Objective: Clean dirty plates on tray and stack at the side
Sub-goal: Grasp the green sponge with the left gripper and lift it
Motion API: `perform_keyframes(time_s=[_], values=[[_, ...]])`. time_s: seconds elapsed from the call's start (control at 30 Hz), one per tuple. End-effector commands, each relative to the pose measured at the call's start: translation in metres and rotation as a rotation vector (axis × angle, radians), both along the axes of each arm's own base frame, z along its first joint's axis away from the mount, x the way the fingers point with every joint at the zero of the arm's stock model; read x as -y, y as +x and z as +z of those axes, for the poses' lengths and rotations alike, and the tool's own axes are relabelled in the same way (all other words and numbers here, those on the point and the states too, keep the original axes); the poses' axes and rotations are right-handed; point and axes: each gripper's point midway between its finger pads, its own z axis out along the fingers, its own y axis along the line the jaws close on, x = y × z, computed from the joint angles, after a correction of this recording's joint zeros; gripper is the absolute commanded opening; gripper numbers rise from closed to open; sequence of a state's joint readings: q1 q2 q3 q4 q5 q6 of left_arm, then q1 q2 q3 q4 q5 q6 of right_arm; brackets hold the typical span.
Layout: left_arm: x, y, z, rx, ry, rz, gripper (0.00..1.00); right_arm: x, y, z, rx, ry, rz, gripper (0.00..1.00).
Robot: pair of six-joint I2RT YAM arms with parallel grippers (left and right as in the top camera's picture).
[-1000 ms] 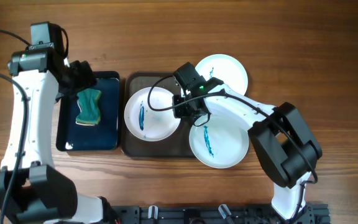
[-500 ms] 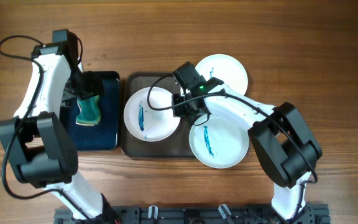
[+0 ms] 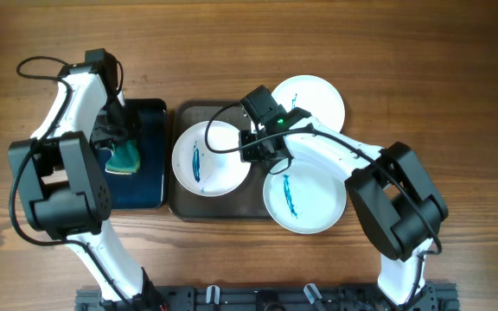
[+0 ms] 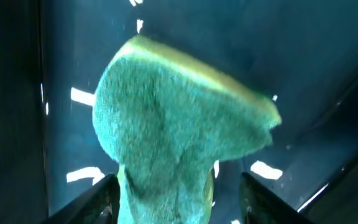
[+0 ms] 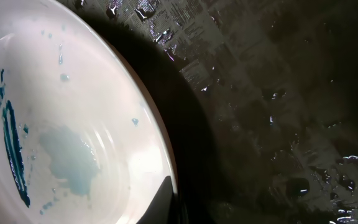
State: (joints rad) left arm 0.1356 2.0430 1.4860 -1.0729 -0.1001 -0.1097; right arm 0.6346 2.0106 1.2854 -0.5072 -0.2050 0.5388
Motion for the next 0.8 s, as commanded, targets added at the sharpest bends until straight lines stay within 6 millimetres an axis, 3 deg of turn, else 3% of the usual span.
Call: perform_keyframes(time_s=[0.0,0.1,0.2,0.37,0.43,0.53,0.67,0.77], values=[[0.001,0.004,-0.005,0.003,0.005,-0.009,0.57,-0.005,0.0,-0.004,-0.01,0.005,-0.003,0.05],[-0.002,0.005,-0.004,0.008,0.027,-0.01,0.57,-0.005,-0.001,-0.004,-0.012,0.003,-0.003,0.05],[-0.001,0.002,-0.007,-0.003,0.025,-0.012,0.5,-0.005,-0.001,-0.004,-0.012,0.003,-0.003,0.04],[0.001,-0.015,-0.032,-0.027,0.022,-0.012,0.5,-0.005,-0.001,-0.004,-0.012,0.003,-0.003,0.05],[0.001,-0.018,-0.035,-0.033,0.021,-0.012,0.38,-0.005,-0.001,-0.004,-0.011,0.003,-0.003,0.04],[0.001,-0.018,-0.035,-0.032,0.022,-0.008,0.04,-0.006,0.0,-0.004,-0.008,0.007,-0.003,0.05],[0.002,-0.022,-0.027,-0.057,0.021,0.026,0.04,-0.006,0.001,-0.004,-0.006,0.008,-0.003,0.05],[0.002,-0.015,-0.003,-0.048,0.018,0.048,0.04,-0.006,0.001,-0.004,-0.006,0.008,-0.003,0.04]])
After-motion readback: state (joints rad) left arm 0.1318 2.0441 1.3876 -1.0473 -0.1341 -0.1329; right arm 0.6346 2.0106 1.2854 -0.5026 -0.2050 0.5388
